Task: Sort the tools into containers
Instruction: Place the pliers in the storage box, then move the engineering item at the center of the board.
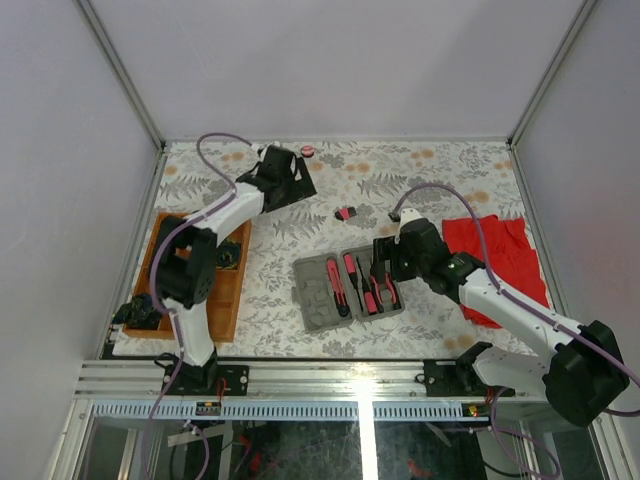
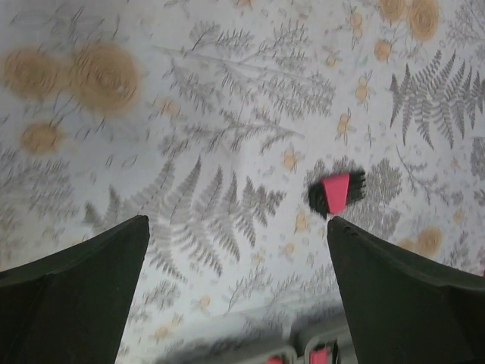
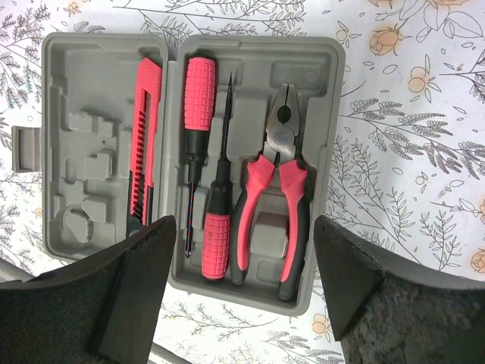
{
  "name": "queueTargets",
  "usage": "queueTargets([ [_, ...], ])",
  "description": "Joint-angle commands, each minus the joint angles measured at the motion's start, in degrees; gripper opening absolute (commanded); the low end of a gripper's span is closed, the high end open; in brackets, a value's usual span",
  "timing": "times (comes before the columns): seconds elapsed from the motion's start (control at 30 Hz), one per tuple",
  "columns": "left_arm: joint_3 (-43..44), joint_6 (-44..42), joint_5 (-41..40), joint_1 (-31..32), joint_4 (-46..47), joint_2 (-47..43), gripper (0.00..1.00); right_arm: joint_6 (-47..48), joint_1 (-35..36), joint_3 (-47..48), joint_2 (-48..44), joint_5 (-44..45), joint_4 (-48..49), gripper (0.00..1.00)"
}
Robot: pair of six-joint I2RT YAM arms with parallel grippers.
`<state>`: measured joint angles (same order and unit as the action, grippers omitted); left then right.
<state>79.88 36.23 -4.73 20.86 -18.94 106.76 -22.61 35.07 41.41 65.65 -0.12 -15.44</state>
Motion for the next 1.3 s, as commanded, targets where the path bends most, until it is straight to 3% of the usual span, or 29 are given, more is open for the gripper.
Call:
queueTargets([
  [0.0,11.24,-4.68,-3.98,-0.30,3.00,9.14,1.00,-0.05,-0.26,-0.37,-1.84,0.57,0.33,0.80],
  [0.5,48.87,-15.92,-4.01,-3.56,-0.72,39.33,1.00,1.68,-0.26,1.07,3.21,-1.58,3.05,0.80],
  [1.1,55.99,-33.55,-5.06,-4.19,16.80,48.75,1.00,2.74,-0.26,5.86,11.85,-1.97,3.46,0.80],
  [1.27,60.78,-35.03,-4.69,-4.68,18.26,52.37,0.94,3.40,-0.24,7.55,13.94,-1.91,2.98,0.80],
])
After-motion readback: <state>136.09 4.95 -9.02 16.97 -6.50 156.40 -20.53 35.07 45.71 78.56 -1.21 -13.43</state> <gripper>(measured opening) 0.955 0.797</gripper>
